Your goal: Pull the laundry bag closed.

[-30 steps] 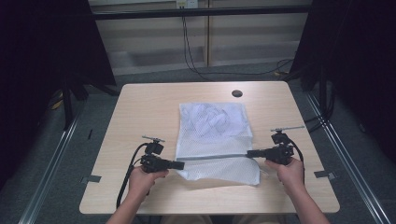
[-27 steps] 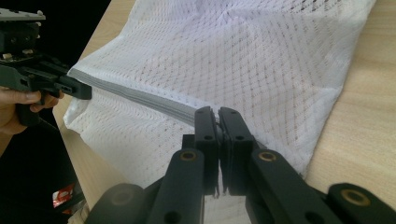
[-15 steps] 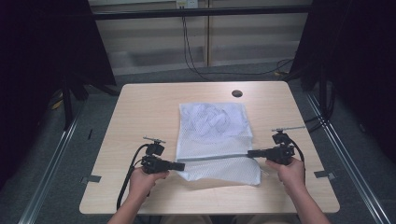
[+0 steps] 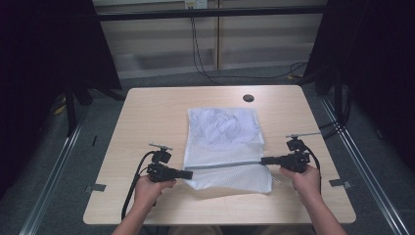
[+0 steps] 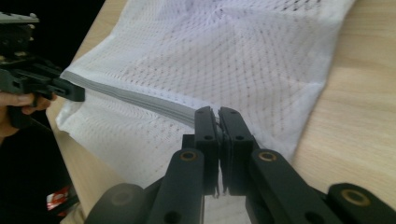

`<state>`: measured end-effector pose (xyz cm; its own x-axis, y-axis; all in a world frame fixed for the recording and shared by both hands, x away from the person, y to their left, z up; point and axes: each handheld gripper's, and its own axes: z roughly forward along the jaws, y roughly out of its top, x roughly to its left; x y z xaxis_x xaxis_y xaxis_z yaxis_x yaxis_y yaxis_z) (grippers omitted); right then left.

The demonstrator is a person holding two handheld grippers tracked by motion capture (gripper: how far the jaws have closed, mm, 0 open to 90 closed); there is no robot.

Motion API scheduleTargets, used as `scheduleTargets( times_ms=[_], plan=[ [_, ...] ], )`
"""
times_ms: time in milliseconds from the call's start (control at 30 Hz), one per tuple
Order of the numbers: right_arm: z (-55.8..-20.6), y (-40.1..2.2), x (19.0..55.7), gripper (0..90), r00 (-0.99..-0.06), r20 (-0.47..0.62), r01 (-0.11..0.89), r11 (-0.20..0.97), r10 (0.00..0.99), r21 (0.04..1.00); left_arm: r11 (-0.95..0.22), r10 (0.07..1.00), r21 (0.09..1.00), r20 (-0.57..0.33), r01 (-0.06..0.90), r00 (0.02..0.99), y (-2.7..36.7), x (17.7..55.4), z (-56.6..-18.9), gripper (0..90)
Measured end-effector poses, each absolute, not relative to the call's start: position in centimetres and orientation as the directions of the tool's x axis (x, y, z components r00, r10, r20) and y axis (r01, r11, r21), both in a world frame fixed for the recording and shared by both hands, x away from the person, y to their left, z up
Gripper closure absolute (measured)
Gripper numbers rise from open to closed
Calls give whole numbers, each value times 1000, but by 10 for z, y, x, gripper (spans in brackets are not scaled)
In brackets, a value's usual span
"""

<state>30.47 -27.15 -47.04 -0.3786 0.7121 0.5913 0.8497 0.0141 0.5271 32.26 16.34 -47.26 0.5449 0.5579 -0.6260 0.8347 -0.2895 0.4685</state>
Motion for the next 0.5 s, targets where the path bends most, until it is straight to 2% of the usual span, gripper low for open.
scheduleTargets(
  times_ms=[500],
  plan=[
    [-470,-279,306,866,-369,591,847,-1,717,531,-293,561,467,-623,835,545,164,322,-475,881]
  ],
)
